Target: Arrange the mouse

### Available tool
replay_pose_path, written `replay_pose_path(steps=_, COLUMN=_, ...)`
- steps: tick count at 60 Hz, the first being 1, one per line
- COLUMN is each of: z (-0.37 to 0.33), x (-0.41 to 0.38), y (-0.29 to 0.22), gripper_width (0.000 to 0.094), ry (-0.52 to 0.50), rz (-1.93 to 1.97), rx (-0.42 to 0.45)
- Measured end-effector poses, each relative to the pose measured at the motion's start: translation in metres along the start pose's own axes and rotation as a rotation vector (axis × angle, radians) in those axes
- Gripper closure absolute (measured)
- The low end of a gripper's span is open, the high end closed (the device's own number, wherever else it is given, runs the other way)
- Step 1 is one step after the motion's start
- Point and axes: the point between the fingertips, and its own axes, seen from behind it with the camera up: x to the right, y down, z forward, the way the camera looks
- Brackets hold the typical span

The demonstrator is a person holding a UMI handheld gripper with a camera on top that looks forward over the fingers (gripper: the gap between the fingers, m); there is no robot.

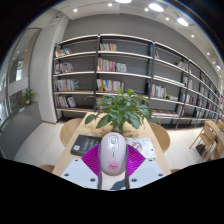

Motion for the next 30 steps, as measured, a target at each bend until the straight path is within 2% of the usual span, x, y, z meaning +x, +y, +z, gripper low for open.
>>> replay_pose_path(steps=4, z=0.006, x=0.048, y=0.010, gripper_width=0.0631, ry=0.031, rz=0.009, rx=-0.018)
replay_pose_path(steps=11, z=0.026, x=0.110, y=0.086, gripper_width=0.0632, ry=0.067, rz=0.011, rx=-0.143)
replay_pose_path(steps=16, z=0.040, x=0.119, y=0.170, gripper_width=0.0631, ry=0.058, rz=0.023, rx=-0.243)
replay_pose_path(steps=23, z=0.054, x=0.114, y=0.244, gripper_width=0.0631, ry=0.011, rz=0.051, rx=-0.381)
replay_pose_path(steps=30, z=0.057, x=0.108, y=0.292, gripper_width=0.0632, ry=-0.006, rz=0.054, rx=-0.445)
